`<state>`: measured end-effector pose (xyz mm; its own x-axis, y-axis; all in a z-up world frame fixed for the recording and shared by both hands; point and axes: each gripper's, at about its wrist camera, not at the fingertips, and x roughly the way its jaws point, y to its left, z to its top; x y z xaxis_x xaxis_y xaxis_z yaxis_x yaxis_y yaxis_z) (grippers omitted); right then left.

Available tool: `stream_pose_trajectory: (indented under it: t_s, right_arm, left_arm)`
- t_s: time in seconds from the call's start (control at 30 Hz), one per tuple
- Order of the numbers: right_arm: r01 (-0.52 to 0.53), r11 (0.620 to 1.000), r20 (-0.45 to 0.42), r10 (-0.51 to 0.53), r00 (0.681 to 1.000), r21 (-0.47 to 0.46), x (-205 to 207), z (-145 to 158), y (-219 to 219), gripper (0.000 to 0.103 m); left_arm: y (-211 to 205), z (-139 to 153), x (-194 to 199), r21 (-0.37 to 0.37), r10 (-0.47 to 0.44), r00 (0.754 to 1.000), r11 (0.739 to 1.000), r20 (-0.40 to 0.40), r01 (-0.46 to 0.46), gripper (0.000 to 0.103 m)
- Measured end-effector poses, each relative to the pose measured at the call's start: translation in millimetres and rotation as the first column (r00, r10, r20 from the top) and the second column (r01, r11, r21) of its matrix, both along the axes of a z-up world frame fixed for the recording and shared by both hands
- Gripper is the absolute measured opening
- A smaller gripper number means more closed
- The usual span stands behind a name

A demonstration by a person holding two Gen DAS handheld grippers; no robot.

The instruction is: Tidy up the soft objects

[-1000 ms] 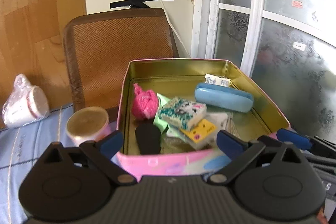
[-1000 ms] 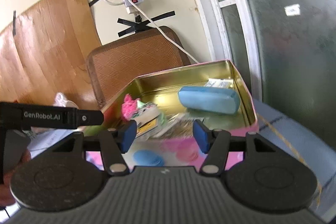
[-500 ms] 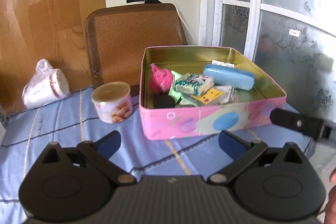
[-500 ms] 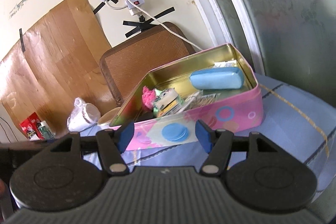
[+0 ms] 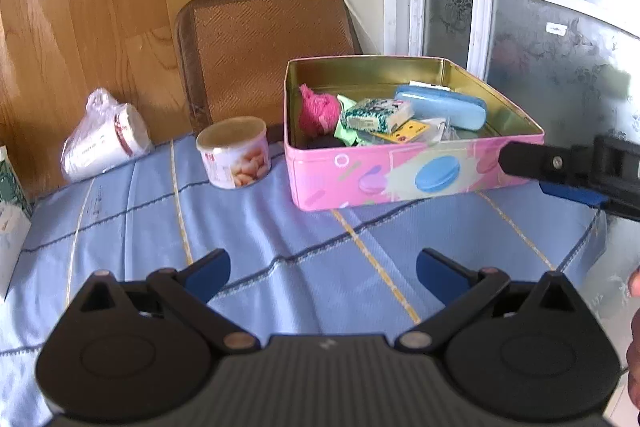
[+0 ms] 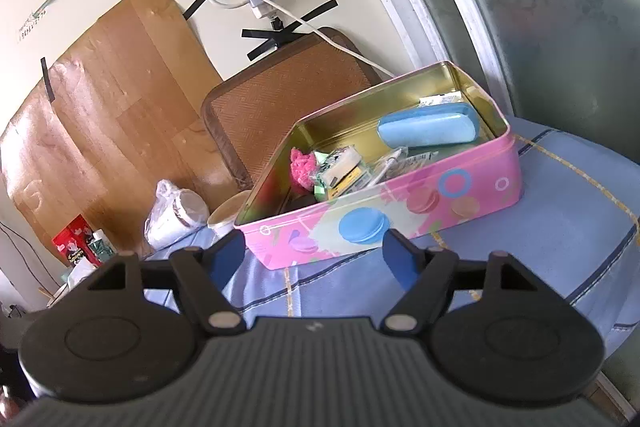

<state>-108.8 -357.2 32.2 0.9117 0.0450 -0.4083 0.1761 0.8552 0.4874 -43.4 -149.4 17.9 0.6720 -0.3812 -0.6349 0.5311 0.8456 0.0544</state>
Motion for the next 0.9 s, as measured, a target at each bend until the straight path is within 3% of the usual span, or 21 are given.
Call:
stream_pose_trajectory:
  t_s: [0.73, 0.9]
  right_arm:
    - [-0.017, 0.997, -0.062, 0.022, 0.998, 0.081, 8.5, -17.5, 3.2, 0.082]
    - [-0.001, 0.995, -0.064, 0.007, 0.998, 0.095, 7.1, -17.9, 0.6, 0.083]
  left_arm:
    - [0.6, -21.0, -10.1, 0.084, 0.009, 0.999, 0.996, -0.036, -0.006, 0.103]
    - [-0.8, -22.7, -10.8, 0.109, 0.016, 1.000, 0.994, -0.012, -0.015, 0.103]
